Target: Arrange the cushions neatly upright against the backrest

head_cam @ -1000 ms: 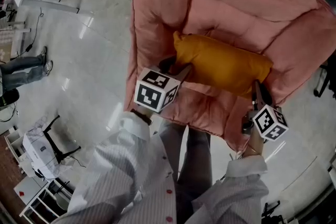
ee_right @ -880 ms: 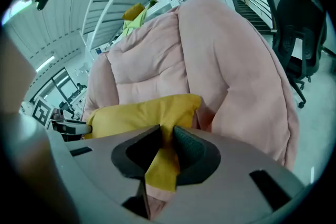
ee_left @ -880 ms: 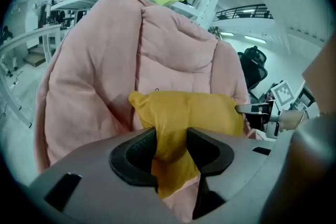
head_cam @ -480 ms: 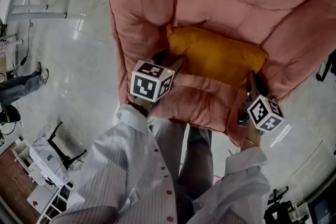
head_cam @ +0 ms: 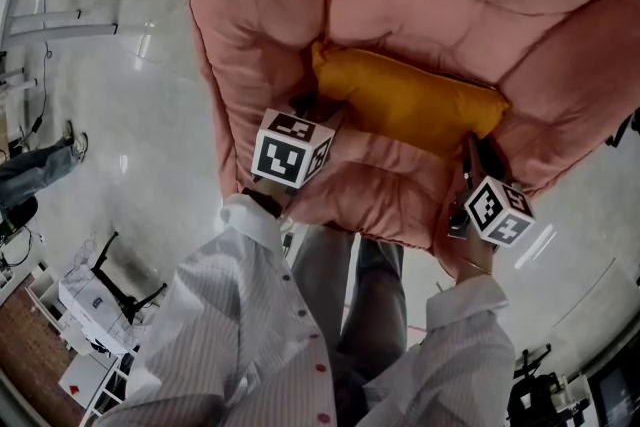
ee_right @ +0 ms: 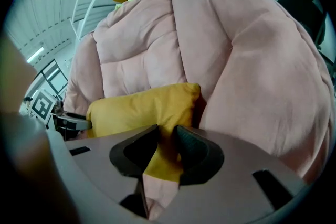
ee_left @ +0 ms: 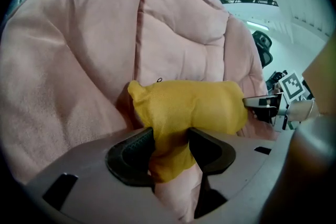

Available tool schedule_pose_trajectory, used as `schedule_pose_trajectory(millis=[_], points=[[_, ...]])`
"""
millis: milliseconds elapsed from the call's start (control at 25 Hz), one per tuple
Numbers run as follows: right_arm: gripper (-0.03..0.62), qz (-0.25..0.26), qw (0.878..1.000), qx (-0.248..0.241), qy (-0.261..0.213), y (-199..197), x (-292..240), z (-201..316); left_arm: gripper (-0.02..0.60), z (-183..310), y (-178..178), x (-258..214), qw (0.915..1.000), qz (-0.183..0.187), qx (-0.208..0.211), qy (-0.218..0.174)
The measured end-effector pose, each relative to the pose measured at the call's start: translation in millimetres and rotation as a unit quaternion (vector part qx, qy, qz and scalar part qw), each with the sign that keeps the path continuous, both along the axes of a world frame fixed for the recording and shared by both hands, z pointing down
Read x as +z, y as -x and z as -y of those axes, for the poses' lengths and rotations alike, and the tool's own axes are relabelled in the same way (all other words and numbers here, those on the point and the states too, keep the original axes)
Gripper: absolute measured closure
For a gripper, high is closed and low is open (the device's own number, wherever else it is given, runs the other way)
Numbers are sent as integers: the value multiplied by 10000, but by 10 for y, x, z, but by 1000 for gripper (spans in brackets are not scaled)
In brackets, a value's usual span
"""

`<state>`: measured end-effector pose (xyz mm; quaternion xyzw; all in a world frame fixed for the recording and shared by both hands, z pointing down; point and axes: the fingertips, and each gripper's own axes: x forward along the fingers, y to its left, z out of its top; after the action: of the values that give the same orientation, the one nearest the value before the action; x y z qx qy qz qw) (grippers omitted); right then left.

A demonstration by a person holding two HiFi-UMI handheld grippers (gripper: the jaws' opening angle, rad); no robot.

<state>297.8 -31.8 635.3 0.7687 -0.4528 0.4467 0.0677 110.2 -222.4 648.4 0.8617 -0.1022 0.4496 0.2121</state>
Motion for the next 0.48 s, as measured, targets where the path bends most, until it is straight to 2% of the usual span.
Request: schedule_pose_trajectory(millis=[160, 480], points=[[497, 11, 10000, -49, 11, 13, 58, 7, 351, 2, 12, 76, 9999, 72, 67, 23], [474, 45, 10000, 33, 57, -15, 42, -1, 325, 39, 28, 78, 9998, 173, -88, 21]])
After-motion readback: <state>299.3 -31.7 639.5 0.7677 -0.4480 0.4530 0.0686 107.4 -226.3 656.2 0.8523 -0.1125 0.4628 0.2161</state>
